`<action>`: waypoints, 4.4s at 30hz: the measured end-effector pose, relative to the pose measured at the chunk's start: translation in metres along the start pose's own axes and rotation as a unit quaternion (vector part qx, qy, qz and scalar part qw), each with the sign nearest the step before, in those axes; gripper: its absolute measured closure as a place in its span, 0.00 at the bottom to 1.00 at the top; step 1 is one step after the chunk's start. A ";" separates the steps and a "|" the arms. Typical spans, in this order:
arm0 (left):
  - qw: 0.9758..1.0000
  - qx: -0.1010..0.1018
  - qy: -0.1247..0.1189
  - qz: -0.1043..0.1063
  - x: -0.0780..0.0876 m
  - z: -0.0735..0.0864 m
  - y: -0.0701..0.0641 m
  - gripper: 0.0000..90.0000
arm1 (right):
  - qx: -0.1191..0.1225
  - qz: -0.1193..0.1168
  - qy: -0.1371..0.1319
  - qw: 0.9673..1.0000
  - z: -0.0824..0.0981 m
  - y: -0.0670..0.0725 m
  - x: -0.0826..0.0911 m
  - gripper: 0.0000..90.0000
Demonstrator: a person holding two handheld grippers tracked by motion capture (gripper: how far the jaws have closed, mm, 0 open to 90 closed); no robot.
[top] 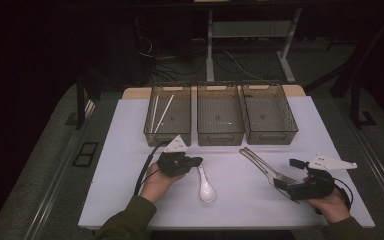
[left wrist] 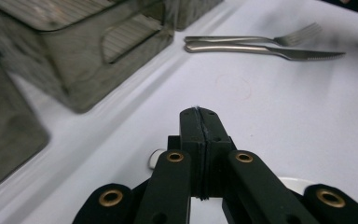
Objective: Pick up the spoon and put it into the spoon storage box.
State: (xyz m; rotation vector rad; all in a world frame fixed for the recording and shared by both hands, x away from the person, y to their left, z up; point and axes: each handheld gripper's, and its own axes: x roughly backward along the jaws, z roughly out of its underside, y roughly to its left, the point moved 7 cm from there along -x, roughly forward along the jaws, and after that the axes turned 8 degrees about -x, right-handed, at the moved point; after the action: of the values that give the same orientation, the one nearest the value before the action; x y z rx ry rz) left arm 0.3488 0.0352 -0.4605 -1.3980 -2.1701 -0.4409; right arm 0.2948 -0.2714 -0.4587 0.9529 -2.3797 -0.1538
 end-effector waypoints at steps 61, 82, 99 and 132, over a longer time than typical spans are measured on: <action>0.991 -0.042 0.126 0.017 0.000 0.037 0.006 0.98 | 0.004 0.000 0.001 1.000 0.000 0.000 0.001 0.01; 0.993 -0.017 0.111 0.027 0.035 0.056 -0.009 0.98 | 0.002 0.001 0.003 1.000 0.000 0.000 0.000 0.01; 0.999 0.018 0.022 0.046 0.043 0.039 -0.011 0.62 | 0.005 0.001 0.007 1.000 0.001 0.000 -0.002 0.01; 0.996 -0.015 0.047 0.080 -0.015 0.027 -0.049 0.43 | 0.011 -0.001 0.015 1.000 0.003 0.001 -0.004 0.01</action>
State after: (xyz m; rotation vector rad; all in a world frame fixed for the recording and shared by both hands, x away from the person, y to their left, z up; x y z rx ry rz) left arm 0.3025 0.0174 -0.4906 -1.5218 -1.9682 -0.4702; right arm 0.2950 -0.2685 -0.4624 0.9606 -2.3572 -0.1126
